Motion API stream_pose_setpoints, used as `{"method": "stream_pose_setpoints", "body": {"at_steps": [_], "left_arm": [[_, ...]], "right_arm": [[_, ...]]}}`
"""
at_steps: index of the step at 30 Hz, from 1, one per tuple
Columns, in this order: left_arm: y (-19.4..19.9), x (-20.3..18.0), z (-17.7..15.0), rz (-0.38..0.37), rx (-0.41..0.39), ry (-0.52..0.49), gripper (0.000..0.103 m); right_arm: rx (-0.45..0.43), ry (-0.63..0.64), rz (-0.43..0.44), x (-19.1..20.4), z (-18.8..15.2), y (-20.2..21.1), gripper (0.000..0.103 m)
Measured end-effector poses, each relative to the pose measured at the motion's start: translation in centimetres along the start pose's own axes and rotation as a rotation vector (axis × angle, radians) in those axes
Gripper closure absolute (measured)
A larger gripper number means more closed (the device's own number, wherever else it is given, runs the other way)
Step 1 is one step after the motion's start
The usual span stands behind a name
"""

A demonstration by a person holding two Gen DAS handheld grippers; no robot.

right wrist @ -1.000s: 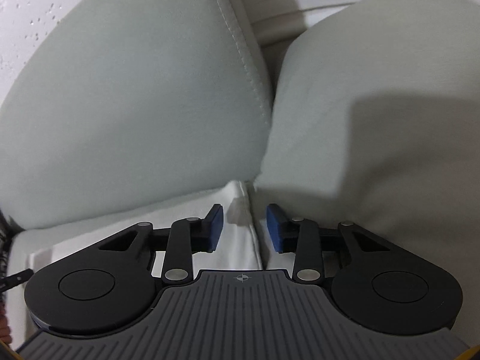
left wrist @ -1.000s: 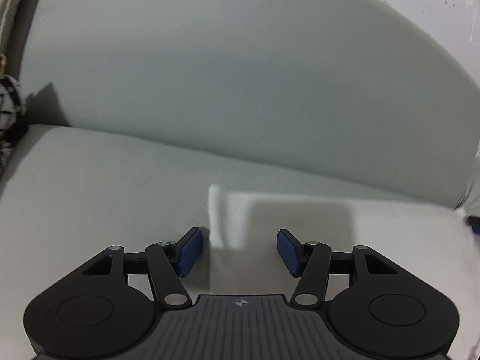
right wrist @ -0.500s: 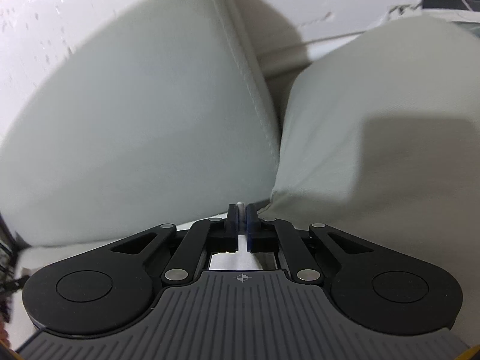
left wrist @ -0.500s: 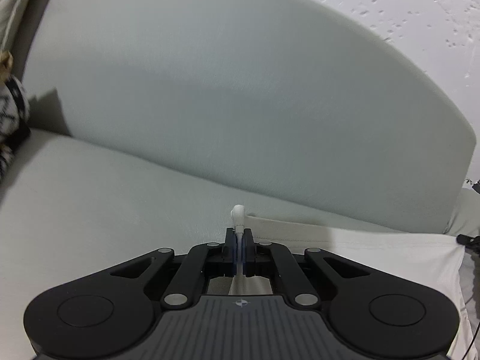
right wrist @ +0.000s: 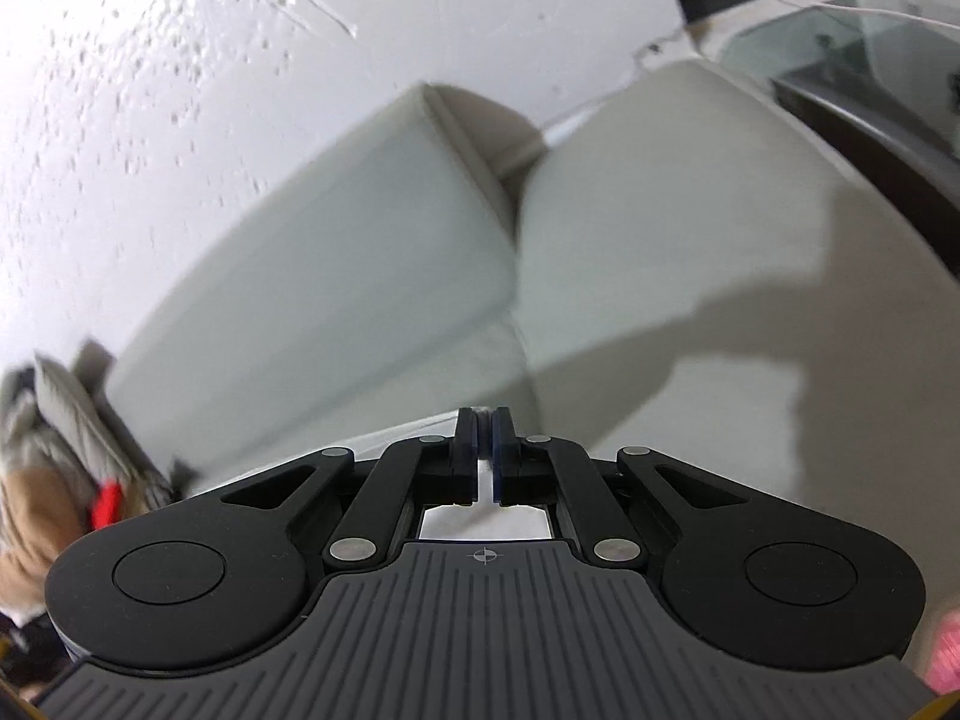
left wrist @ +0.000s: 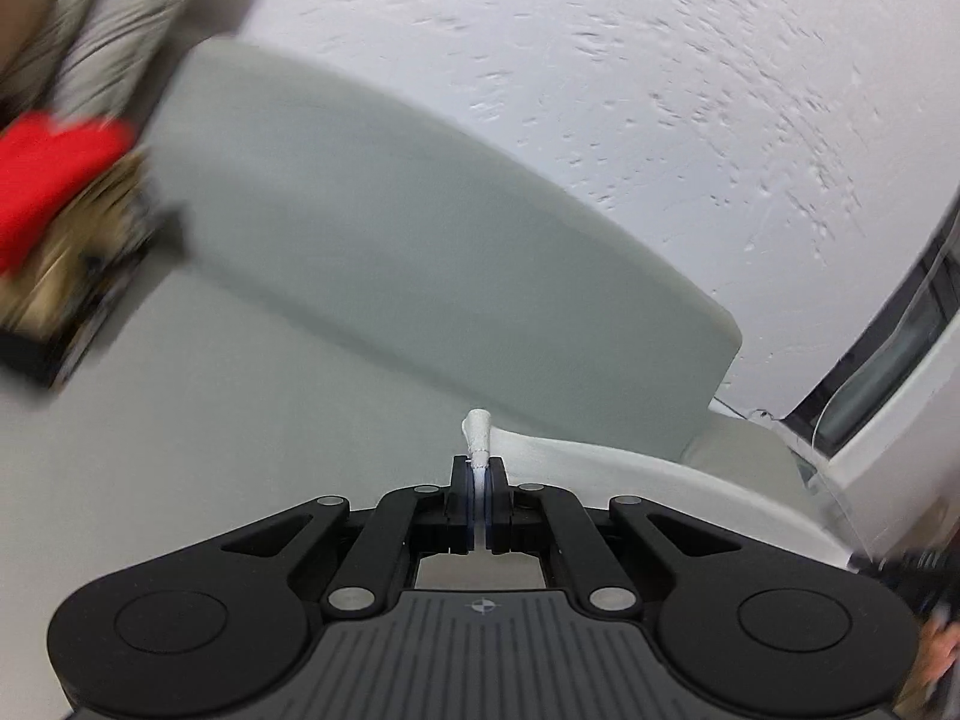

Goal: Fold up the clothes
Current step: 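Grasp the shirt hem with the right gripper and lift it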

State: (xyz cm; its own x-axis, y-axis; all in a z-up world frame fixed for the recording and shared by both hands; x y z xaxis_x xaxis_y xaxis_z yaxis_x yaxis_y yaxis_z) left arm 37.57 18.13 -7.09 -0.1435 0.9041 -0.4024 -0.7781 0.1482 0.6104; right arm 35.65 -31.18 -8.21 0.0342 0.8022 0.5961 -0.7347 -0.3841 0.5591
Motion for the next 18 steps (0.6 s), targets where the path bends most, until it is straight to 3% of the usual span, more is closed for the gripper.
{"method": "stream_pose_setpoints", "body": {"at_steps": [4, 8, 16, 18], "left_arm": [[2.1, 3.4, -6.2, 0.098, 0.087, 0.045, 0.102], [3.1, 5.3, -10.7, 0.197, 0.135, 0.01, 0.102], [8.1, 2.9, -13.9, 0.227, 0.075, -0.137, 0.102], [7.6, 3.2, -14.6, 0.235, 0.076, -0.18, 0.102]], "right_arm": [[0.129, 0.014, -0.093, -4.5, -7.2, 0.0, 0.1], [0.154, -0.002, -0.154, -6.4, -11.4, 0.5, 0.1], [0.025, 0.077, -0.145, -4.5, -11.5, 6.0, 0.1], [0.013, 0.074, -0.149, -4.9, -12.0, 7.6, 0.1]]}}
Point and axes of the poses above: each gripper's, at about its wrist camera, not at the fingertips, and y roughly against the way its jaws point, x to its left, z to its top, the point moved 9 cm from there along -y, roughly the way its jaws point, and after that the axes turned 10 degrees about z, right-handed, at the moved point
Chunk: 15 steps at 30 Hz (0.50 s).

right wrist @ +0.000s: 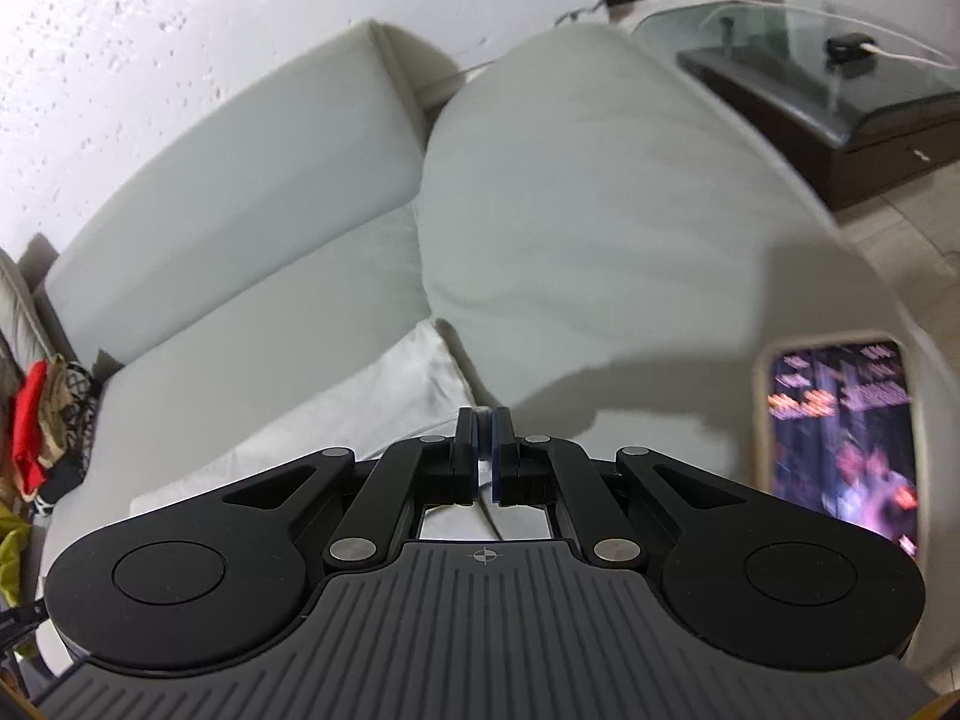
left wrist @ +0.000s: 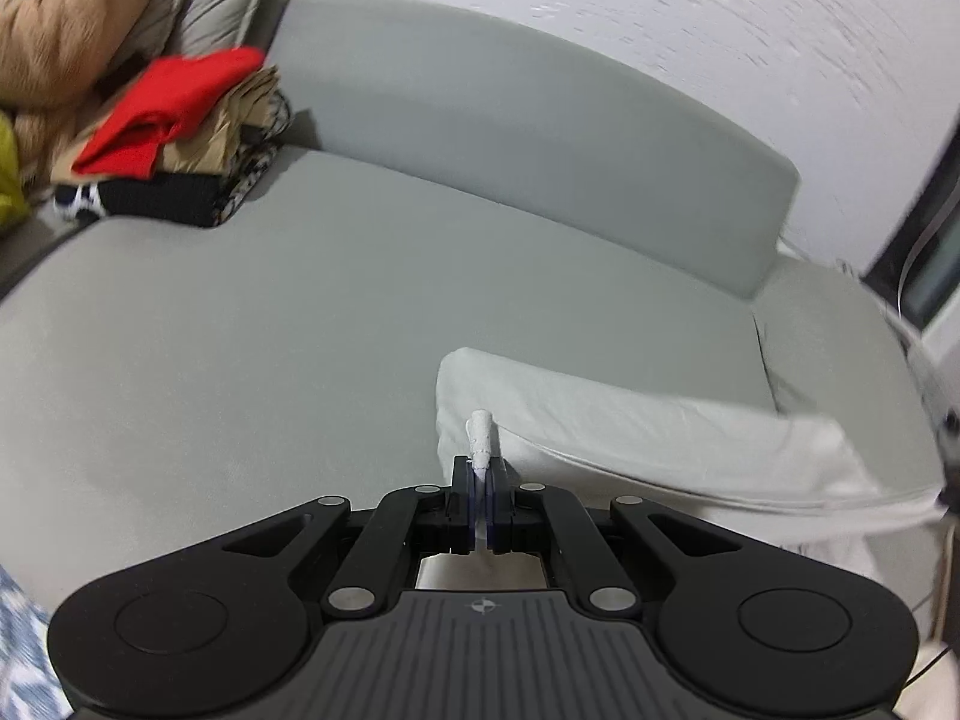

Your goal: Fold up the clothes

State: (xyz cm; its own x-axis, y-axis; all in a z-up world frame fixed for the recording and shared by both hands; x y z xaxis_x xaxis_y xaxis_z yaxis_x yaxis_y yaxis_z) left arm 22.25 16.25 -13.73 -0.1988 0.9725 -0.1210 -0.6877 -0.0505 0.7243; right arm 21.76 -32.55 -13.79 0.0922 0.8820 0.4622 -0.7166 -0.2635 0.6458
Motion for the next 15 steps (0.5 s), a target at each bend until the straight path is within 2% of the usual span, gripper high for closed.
{"method": "stream_pose_setpoints", "body": {"at_steps": [2, 5, 6, 7, 9, 11, 12, 13, 15], "left_arm": [[-0.3, 0.1, -1.2, 0.015, 0.007, -0.028, 0.102], [-2.4, 0.8, -3.4, 0.099, 0.102, -0.036, 0.097], [-3.1, 1.4, -4.1, 0.147, 0.149, -0.021, 0.092], [-3.4, 1.8, -4.7, 0.187, 0.18, -0.008, 0.089], [-2.1, 2.3, -5.0, 0.233, 0.169, 0.012, 0.075], [-0.1, 2.6, -4.7, 0.297, 0.106, 0.016, 0.076], [1.0, 2.7, -4.3, 0.32, 0.06, 0.014, 0.077], [1.9, 2.4, -3.8, 0.313, 0.008, 0.009, 0.077], [2.8, 0.9, -2.9, 0.249, -0.059, -0.017, 0.076]], "right_arm": [[0.014, 0.009, -0.013, -0.4, -0.9, 0.6, 0.1], [0.114, 0.046, -0.076, -1.0, -2.8, -0.9, 0.099], [0.146, 0.039, -0.096, -1.4, -3.5, -1.1, 0.093], [0.177, 0.031, -0.115, -1.8, -4.2, -1.2, 0.079], [0.151, 0.01, -0.13, -1.7, -4.2, 0.0, 0.066], [0.101, 0.029, -0.116, -1.1, -2.7, 1.0, 0.063], [0.08, 0.044, -0.107, -0.6, -2.1, 1.7, 0.058], [0.059, 0.059, -0.098, -0.1, -1.5, 2.3, 0.053], [0.107, 0.078, -0.056, 1.2, -1.4, 1.8, 0.047]]}}
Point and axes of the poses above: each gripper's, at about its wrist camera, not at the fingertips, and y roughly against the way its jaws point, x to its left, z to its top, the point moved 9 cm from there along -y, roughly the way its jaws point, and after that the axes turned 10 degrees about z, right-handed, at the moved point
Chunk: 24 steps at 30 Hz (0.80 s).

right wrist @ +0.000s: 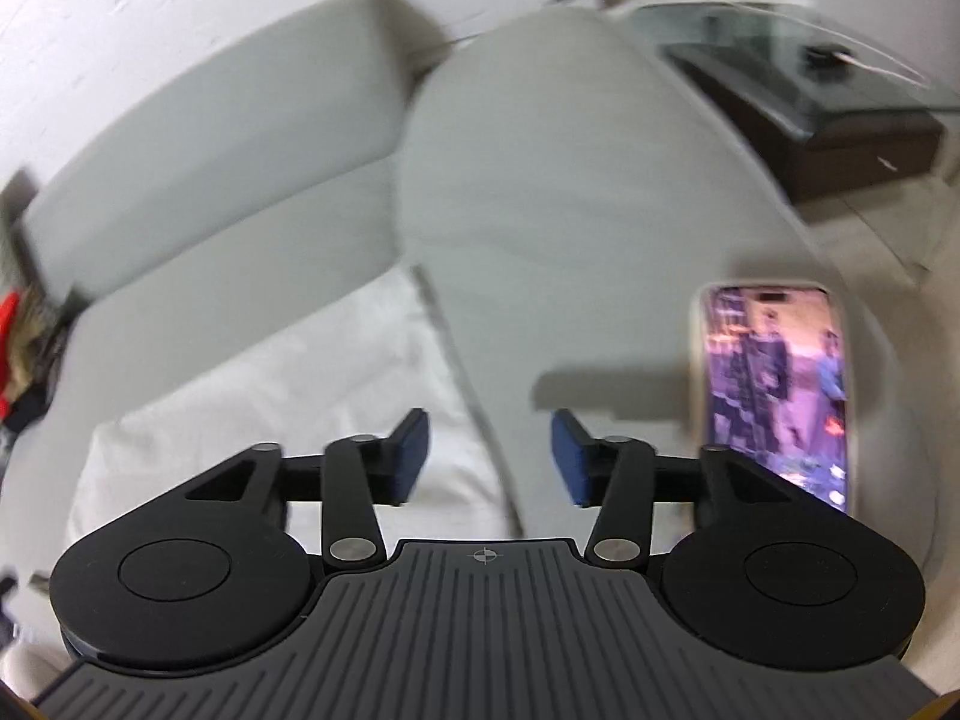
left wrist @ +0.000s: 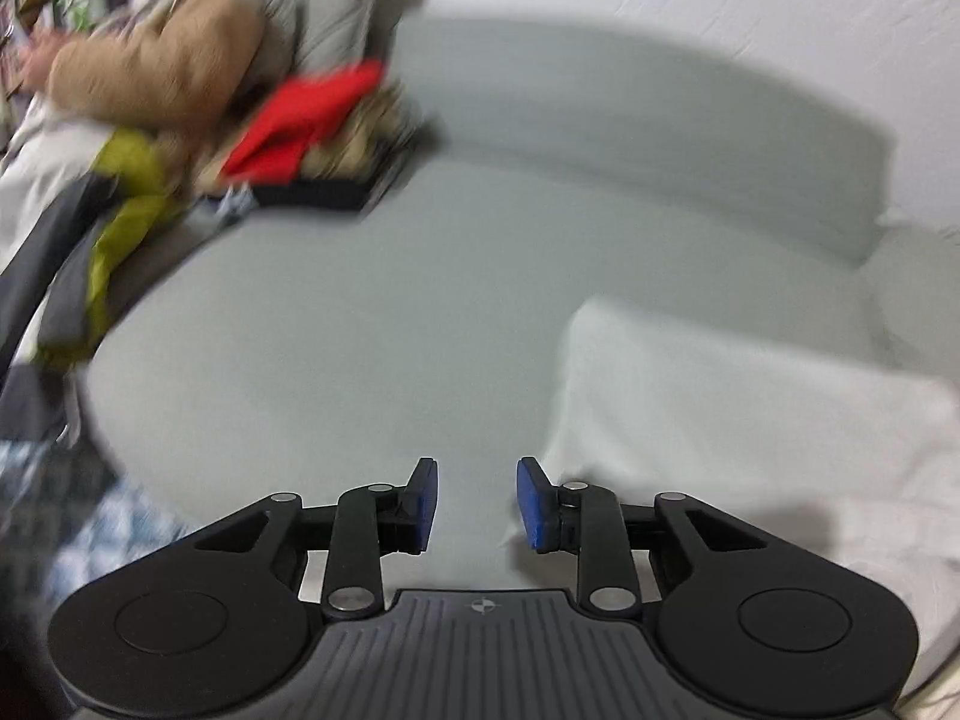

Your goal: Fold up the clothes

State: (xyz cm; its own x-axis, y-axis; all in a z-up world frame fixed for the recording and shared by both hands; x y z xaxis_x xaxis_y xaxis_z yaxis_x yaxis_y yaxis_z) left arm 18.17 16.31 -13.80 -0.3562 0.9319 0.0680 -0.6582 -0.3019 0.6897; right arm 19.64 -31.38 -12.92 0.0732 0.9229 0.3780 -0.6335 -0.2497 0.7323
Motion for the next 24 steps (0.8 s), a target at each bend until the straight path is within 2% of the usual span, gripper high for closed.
{"method": "stream_pose_setpoints", "body": {"at_steps": [1, 2, 3, 5, 7, 9, 11, 13, 16, 19, 22, 24], "left_arm": [[0.3, -0.9, 0.2, -0.044, -0.008, -0.011, 0.075], [0.5, -2.1, 0.1, -0.085, 0.022, -0.02, 0.073], [0.7, -3.1, -0.2, -0.129, 0.057, -0.016, 0.073], [0.9, -4.4, -1.4, -0.234, 0.142, 0.077, 0.072], [0.6, -5.1, -2.8, -0.33, 0.211, 0.213, 0.071], [0.0, -5.0, -4.2, -0.38, 0.252, 0.381, 0.071], [-0.8, -4.6, -5.4, -0.39, 0.281, 0.501, 0.071], [-1.3, -4.0, -6.5, -0.378, 0.298, 0.557, 0.071], [-1.5, -2.8, -7.8, -0.361, 0.305, 0.657, 0.071], [-2.1, -1.1, -7.6, -0.359, 0.304, 0.772, 0.071], [-2.5, -0.1, -7.6, -0.346, 0.298, 0.809, 0.071], [-2.3, 0.2, -7.8, -0.315, 0.293, 0.791, 0.071]], "right_arm": [[0.035, 0.001, 0.027, 0.7, 0.0, -0.4, 0.047], [0.078, -0.051, 0.095, 1.3, -0.4, -0.7, 0.047], [0.119, -0.133, 0.176, 1.7, -1.0, -1.2, 0.047], [0.161, -0.324, 0.312, 1.8, -2.5, -2.2, 0.049], [0.17, -0.419, 0.335, 1.3, -4.1, -3.1, 0.054], [0.148, -0.462, 0.295, 0.4, -5.5, -3.8, 0.054], [0.134, -0.504, 0.31, 0.2, -6.3, -3.9, 0.055], [0.123, -0.529, 0.34, 0.4, -6.8, -3.8, 0.054], [0.118, -0.511, 0.332, 0.7, -7.1, -3.5, 0.053], [0.099, -0.526, 0.314, 0.2, -7.0, -4.0, 0.053], [0.035, -0.575, 0.285, -1.5, -6.3, -3.3, 0.053], [-0.02, -0.587, 0.238, -3.0, -5.6, -2.3, 0.053]]}}
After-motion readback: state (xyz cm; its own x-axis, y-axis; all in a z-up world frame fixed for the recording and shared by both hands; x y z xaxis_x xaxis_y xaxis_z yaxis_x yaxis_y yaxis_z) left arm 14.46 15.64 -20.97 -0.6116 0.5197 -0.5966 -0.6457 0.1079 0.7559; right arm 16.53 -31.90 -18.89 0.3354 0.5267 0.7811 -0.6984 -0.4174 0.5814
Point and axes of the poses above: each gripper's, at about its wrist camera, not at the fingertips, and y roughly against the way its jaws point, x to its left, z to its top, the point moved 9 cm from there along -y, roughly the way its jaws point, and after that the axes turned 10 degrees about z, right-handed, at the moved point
